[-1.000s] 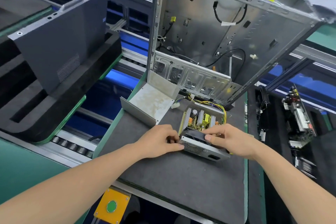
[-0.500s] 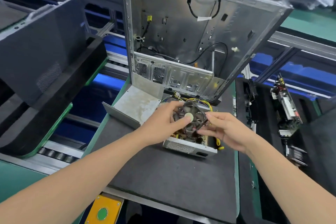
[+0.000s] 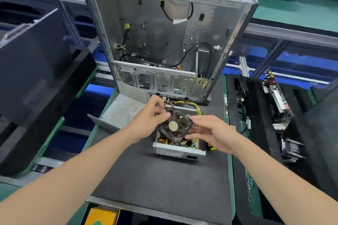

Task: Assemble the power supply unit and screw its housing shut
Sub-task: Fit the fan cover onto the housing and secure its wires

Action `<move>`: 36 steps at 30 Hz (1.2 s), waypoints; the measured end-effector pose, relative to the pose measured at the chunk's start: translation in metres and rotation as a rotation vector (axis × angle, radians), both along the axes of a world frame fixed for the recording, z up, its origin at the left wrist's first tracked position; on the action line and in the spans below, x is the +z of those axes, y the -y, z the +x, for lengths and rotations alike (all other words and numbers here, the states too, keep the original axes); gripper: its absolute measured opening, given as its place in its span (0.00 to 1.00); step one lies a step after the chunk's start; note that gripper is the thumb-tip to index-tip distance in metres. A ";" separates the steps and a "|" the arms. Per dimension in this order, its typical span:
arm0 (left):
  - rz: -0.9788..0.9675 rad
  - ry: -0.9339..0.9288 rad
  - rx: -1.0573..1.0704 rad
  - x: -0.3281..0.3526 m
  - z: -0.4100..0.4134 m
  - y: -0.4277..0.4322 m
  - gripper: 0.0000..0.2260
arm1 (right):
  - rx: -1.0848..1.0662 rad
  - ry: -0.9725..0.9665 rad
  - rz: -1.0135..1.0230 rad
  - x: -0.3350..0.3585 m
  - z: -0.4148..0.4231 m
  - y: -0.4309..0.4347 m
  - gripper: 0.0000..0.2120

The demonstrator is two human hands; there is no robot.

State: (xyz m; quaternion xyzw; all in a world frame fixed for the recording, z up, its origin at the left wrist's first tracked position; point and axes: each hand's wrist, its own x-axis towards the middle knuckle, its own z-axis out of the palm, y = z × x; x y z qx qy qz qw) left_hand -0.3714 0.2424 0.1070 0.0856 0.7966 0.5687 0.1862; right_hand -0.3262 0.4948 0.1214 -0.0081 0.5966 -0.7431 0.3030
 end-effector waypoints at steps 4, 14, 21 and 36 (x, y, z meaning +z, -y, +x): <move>0.038 -0.008 0.024 -0.002 0.010 -0.001 0.13 | 0.044 -0.122 0.182 -0.003 -0.004 0.000 0.16; 0.175 0.202 0.087 -0.001 0.031 0.011 0.06 | 0.434 -0.693 1.001 0.002 -0.002 -0.007 0.04; 0.137 0.120 0.028 0.003 0.034 0.020 0.11 | 0.481 -0.861 1.040 -0.008 0.002 -0.003 0.10; -0.112 -0.062 -0.213 -0.013 0.036 0.055 0.18 | 0.570 -0.740 0.952 0.005 -0.003 -0.016 0.10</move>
